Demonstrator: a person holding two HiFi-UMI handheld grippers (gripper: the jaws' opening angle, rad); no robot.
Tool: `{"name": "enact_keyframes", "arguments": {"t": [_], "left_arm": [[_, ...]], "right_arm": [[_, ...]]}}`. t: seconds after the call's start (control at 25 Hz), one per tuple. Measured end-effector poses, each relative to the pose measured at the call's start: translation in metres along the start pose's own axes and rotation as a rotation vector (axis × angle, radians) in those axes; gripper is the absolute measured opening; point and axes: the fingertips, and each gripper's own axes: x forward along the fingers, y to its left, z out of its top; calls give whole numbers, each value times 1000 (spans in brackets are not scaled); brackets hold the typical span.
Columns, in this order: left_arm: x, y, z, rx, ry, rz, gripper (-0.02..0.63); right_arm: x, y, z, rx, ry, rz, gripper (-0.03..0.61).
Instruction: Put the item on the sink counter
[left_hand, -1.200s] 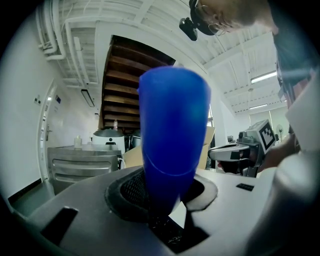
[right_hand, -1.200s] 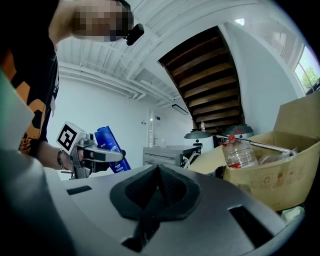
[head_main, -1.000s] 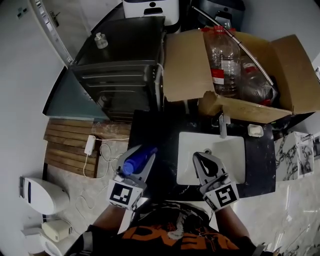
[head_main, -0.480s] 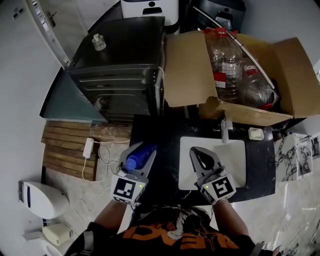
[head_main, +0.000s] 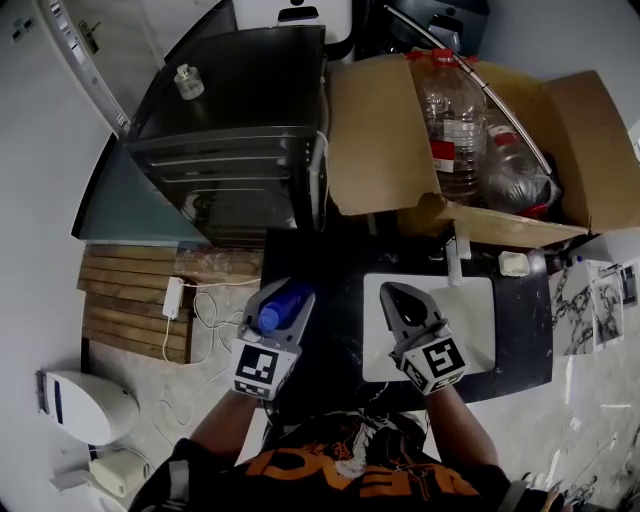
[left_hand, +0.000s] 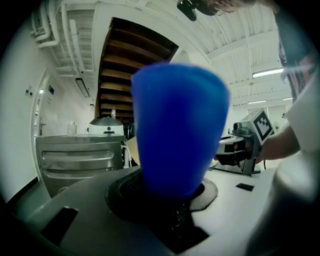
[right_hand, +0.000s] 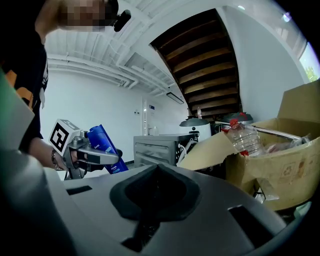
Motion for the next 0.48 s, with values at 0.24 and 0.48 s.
{"name": "enact_keyframes", "arguments": {"t": [0.24,0.48], "left_arm": [[14,17,-32,-4,76,0,166],[28,32,-65,-24,141,10,166]], "right_arm": [[24,4,-22,7,59,2,14],[46,0,-56,27,122,-4,14]]}}
